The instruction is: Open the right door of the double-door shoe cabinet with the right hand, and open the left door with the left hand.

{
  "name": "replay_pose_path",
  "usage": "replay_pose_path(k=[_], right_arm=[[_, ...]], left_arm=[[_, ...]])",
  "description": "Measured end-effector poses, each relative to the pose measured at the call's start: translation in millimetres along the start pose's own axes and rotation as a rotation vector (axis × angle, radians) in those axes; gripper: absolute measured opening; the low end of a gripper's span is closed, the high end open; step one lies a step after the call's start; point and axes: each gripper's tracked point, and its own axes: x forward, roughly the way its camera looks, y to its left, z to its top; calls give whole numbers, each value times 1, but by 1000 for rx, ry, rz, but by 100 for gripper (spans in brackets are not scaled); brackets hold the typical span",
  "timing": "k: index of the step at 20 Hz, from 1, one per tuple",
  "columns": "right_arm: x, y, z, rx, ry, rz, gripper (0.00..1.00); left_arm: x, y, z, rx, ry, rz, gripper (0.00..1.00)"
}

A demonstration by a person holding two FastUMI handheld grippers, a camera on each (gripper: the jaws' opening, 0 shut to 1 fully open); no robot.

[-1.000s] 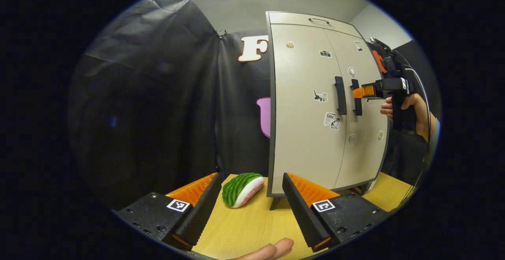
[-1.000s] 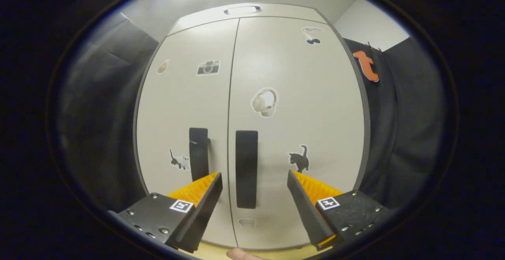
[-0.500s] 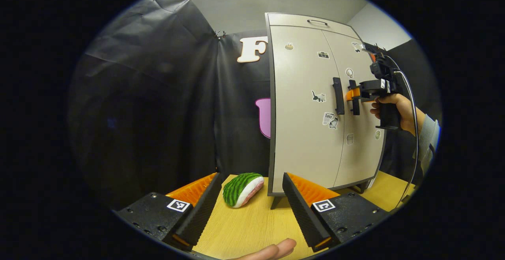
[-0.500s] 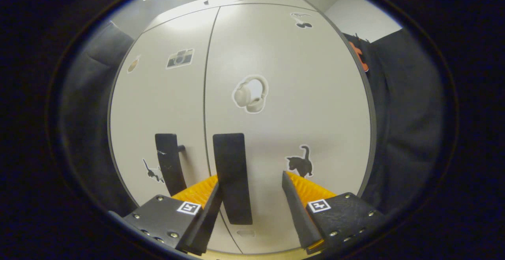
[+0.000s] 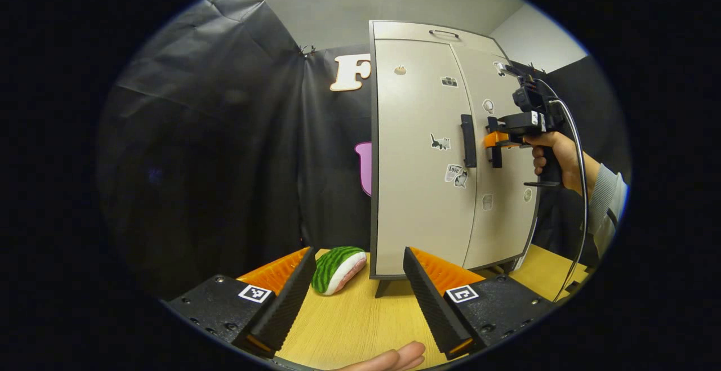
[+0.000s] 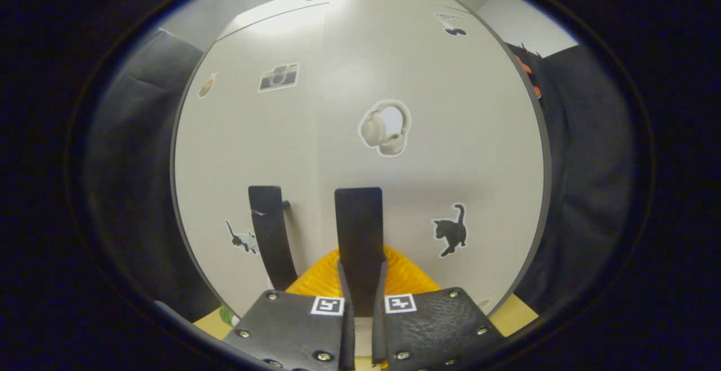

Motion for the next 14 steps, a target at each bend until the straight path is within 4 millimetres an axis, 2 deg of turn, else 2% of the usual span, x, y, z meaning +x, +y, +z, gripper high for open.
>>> replay_pose_path(k=[5,6,7,14], right_arm=[[-17,-1,2,-1,13,60,12],[-19,-2,2,-1,15,70,12],[-21,-3,3,-1,15,77,12],[-34,-12,6,-11,10,120,12]], left_arm=[[-11,-12,11,12,-16,-1,97],[-13,-15,11,8,-16,-7,94],[-15,-19,12,1,-14,-14,97],[-23,-38,15,0,-10,-52,97]])
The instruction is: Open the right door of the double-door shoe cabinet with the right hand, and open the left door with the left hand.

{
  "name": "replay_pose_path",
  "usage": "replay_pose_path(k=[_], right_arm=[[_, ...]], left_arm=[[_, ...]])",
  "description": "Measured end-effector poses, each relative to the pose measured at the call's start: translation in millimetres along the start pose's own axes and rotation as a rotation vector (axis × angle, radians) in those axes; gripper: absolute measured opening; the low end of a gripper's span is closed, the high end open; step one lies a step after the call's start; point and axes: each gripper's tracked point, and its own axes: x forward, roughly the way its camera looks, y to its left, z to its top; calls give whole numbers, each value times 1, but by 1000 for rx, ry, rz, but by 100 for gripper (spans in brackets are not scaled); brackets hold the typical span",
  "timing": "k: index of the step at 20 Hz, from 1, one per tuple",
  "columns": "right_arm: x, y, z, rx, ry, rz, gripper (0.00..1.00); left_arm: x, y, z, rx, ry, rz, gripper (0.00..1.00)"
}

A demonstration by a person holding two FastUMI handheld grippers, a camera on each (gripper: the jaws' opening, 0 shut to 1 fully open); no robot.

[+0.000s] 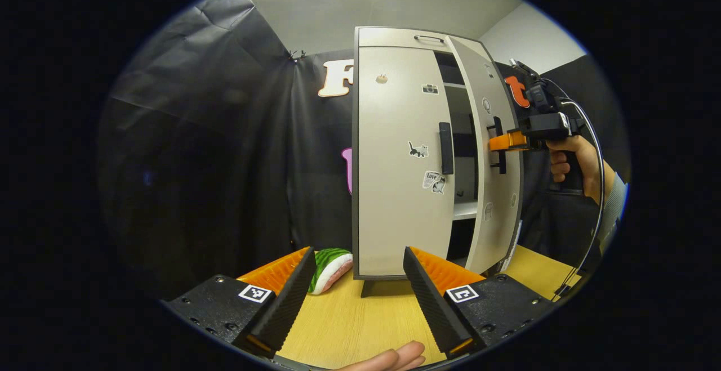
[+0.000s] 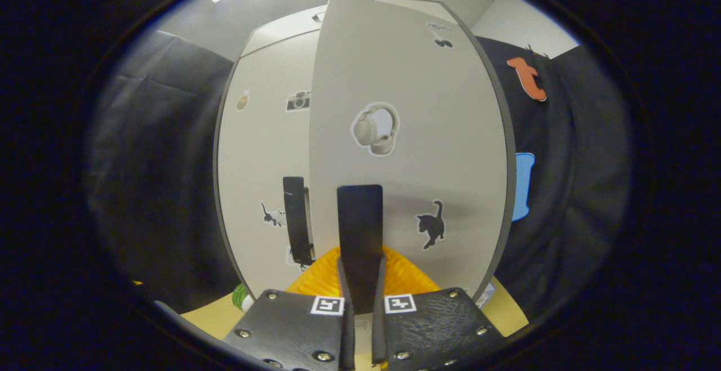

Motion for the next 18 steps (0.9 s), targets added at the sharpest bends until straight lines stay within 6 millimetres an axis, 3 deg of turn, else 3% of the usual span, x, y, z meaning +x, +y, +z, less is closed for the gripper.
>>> replay_pose_path(k=[13,18], right_arm=[[-40,-27,9,11,-34,18,12],[-47,-38,10,3,-33,-3,11]], left_arm=[[-7,-3,-1,-2,-8,-24,97],[-10,-11,-7,-15,0,-51,97]])
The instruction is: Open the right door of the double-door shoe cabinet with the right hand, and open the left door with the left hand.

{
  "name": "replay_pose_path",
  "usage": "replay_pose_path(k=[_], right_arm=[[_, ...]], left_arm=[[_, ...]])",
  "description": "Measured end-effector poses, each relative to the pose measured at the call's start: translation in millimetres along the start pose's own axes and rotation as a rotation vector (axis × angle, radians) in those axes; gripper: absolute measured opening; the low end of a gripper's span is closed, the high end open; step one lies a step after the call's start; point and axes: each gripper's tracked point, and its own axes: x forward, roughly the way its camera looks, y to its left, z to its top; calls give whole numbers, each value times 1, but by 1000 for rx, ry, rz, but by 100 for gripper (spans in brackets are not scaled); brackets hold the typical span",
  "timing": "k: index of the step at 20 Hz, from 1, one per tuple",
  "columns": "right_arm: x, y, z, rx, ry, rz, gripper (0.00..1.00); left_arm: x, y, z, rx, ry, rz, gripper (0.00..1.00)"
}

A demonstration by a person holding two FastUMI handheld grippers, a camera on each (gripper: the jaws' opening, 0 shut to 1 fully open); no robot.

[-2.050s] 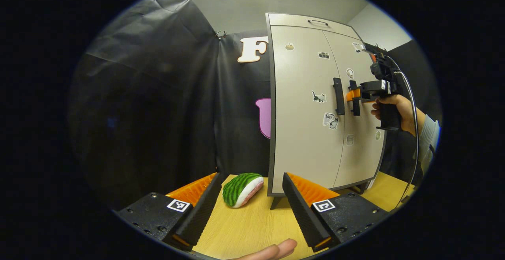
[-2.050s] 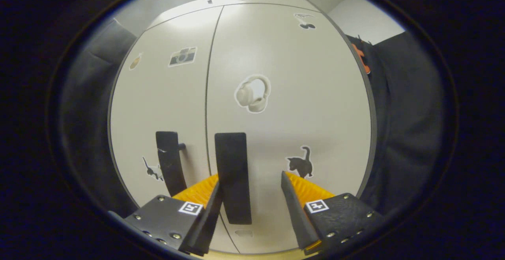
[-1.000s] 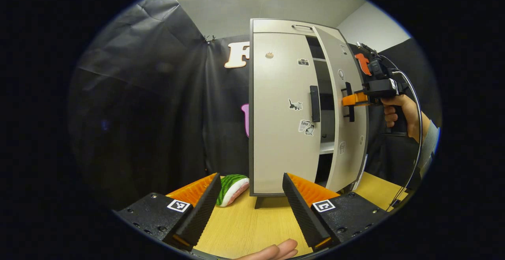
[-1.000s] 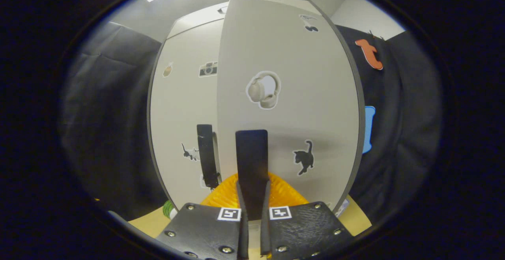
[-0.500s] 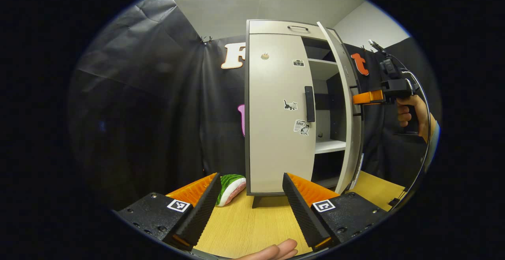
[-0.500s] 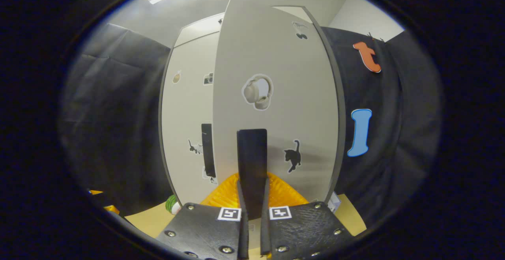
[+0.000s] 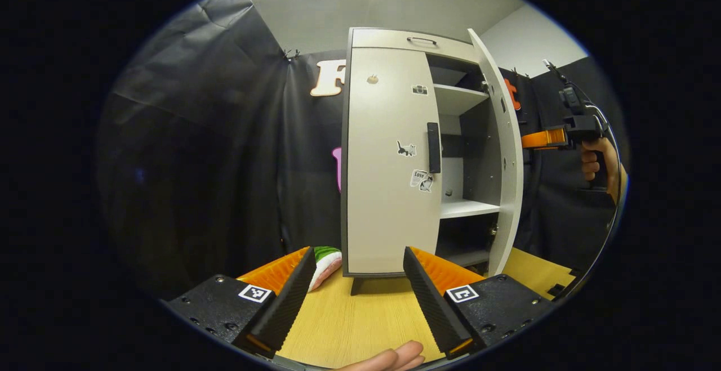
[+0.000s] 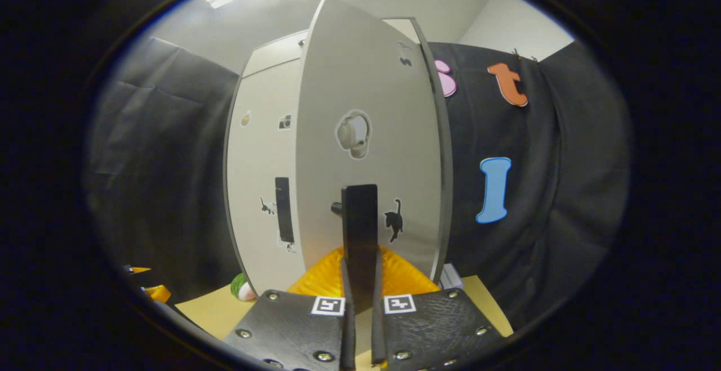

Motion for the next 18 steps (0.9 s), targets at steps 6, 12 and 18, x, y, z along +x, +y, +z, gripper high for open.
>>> replay_pose_path(k=[6,12,18], right_arm=[[-5,-9,2,15,-17,-9,11],[-9,-25,4,31,-32,-45,11],[-13,-56,5,30,-42,-116,10]], left_arm=[[-1,-2,1,2,-4,-4,97],[1,-9,-4,-2,4,-24,97],[4,-21,-4,-8,8,-37,97]])
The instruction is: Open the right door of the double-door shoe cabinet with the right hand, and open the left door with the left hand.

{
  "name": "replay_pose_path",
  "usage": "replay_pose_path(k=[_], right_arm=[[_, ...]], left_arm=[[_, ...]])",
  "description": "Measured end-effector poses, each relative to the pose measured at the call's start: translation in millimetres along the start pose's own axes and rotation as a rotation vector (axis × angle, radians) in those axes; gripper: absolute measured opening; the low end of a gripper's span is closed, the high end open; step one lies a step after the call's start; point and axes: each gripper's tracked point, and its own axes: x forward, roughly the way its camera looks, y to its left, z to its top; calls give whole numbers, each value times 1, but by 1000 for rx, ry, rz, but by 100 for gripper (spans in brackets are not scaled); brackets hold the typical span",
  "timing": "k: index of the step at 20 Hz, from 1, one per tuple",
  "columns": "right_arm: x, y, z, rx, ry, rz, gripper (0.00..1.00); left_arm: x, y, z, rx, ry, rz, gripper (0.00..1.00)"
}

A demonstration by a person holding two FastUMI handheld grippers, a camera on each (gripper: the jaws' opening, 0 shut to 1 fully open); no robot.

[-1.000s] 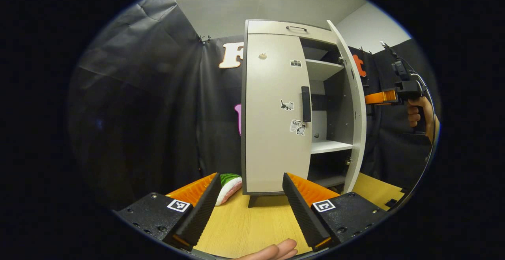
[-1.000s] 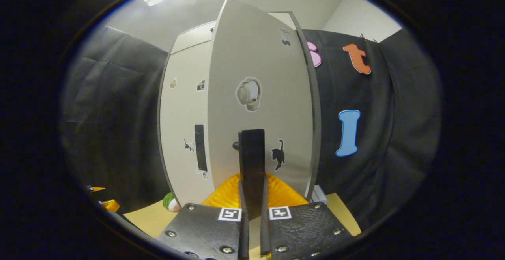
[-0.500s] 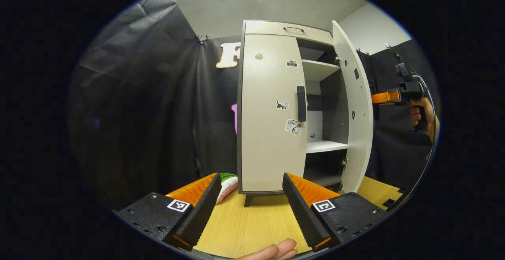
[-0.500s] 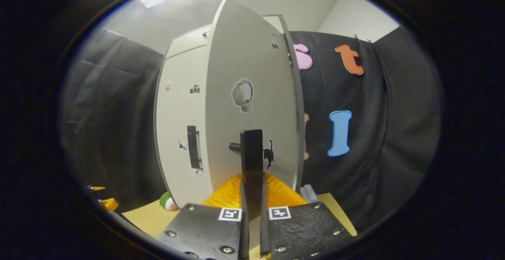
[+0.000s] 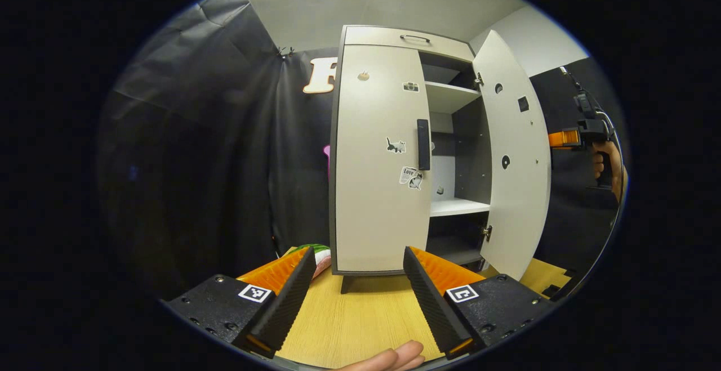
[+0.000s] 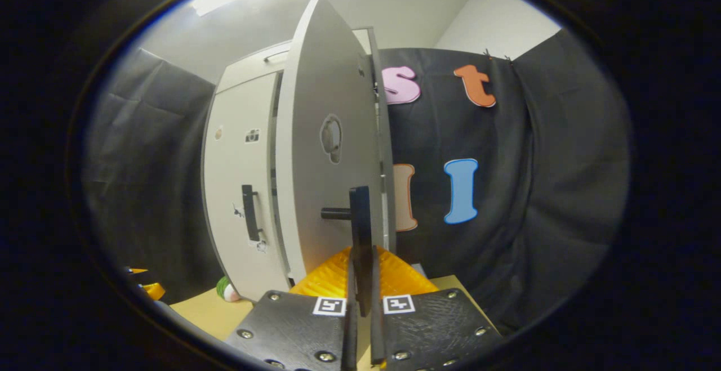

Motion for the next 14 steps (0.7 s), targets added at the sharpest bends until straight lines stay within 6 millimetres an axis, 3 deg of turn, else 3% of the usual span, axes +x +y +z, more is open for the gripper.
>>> replay_pose_path(k=[2,3,5,6,7,9,14], right_arm=[[-1,-20,1,-14,-4,-58,10],[-3,-30,4,-26,-19,-74,3],[-5,-18,4,29,-10,-8,4],[-1,-13,2,33,-9,-3,14],[0,-13,1,15,-13,-7,9],[0,-29,4,-30,-20,-37,10],[-7,-23,1,-18,-12,-29,10]], left_arm=[[1,-6,1,7,0,-5,97],[1,-9,0,9,2,-8,97],[2,-13,-1,13,6,-17,97],[2,-16,-1,14,9,-19,97],[2,-20,-1,16,12,-22,97],[2,-22,-1,22,15,-27,97],[2,-27,5,43,4,-29,97]])
